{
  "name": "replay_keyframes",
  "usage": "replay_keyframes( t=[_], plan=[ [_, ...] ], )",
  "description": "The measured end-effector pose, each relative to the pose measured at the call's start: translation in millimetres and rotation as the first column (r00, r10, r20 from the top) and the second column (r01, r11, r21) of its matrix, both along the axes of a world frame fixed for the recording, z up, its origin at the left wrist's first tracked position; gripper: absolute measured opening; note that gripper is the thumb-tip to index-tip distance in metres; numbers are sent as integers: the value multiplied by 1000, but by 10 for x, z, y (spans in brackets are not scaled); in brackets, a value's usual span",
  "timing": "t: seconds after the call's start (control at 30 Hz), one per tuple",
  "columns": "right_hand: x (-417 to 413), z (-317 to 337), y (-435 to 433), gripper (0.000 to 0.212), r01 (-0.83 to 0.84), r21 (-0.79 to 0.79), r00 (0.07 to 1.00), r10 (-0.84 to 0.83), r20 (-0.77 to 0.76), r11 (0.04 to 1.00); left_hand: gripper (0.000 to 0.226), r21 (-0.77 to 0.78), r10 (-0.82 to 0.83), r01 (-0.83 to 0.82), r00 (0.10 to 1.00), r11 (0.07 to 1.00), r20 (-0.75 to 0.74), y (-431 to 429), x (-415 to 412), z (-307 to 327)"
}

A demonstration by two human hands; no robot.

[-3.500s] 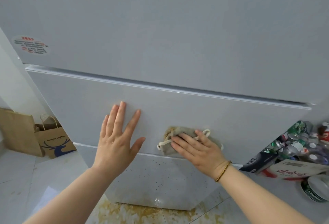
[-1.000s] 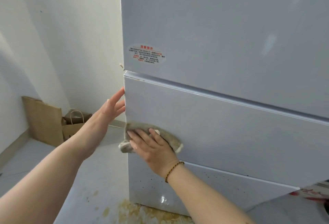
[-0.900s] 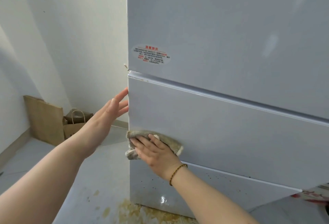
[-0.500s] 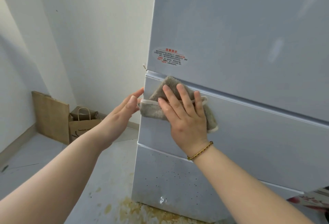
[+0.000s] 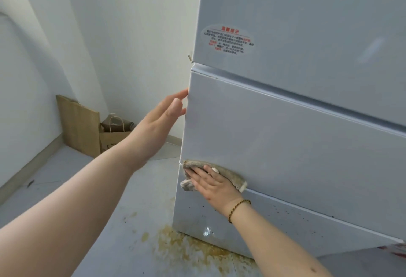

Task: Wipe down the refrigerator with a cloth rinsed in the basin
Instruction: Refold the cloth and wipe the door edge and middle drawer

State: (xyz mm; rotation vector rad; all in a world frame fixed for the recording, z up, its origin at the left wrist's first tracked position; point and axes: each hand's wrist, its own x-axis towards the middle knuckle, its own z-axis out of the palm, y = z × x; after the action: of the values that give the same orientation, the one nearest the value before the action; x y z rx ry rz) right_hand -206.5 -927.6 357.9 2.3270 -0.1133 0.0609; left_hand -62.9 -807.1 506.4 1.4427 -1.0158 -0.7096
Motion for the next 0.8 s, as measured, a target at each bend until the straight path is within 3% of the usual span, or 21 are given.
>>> replay_keyframes(
  t=[0.1, 0.2, 0.33, 0.37, 0.4, 0.5, 0.6, 0.67, 0.73, 0.8],
  plan=[
    [-132, 38, -5, 64, 58, 94, 985, -41, -170, 994, 31, -41, 74, -75, 997, 996, -39, -33, -115, -24],
    [-406, 51, -91, 61, 102, 156, 965, -59, -257, 983, 25, -97, 143, -148, 988, 984, -62, -92, -228, -33],
    [-1022, 20, -263, 42, 122, 65, 937, -93, -336, 990, 29, -116, 246, -251, 967, 961, -58, -99, -354, -93],
    [-1190, 25, -326, 48, 127, 53, 935, -102, -339, 990, 33, -106, 288, -293, 956, 950, -58, -82, -394, -111],
    [-1349, 44, -371, 54, 128, 51, 947, -106, -304, 990, 39, -90, 335, -339, 941, 937, -52, -61, -462, -133],
    [-1875, 167, -362, 33, 173, 0, 972, -171, -162, 985, 46, -66, 466, -463, 883, 884, 45, -36, -798, -206],
    [-2371, 208, -554, 45, 208, -22, 978, -209, -19, 978, 45, -104, 520, -510, 844, 854, 133, -119, -1303, -215],
    [-2670, 268, -610, 23, 239, 63, 970, -242, 34, 969, 45, -122, 518, -503, 834, 855, 191, -215, -1659, -232],
    [-3014, 239, -715, 42, 346, 362, 924, -382, 28, 865, 45, -147, 491, -469, 836, 871, 244, -384, -2108, -241],
    [-3209, 364, -669, 52, 340, 649, 809, -564, 166, 680, 42, -165, 443, -412, 843, 896, 304, -522, -2494, -273]
  ],
)
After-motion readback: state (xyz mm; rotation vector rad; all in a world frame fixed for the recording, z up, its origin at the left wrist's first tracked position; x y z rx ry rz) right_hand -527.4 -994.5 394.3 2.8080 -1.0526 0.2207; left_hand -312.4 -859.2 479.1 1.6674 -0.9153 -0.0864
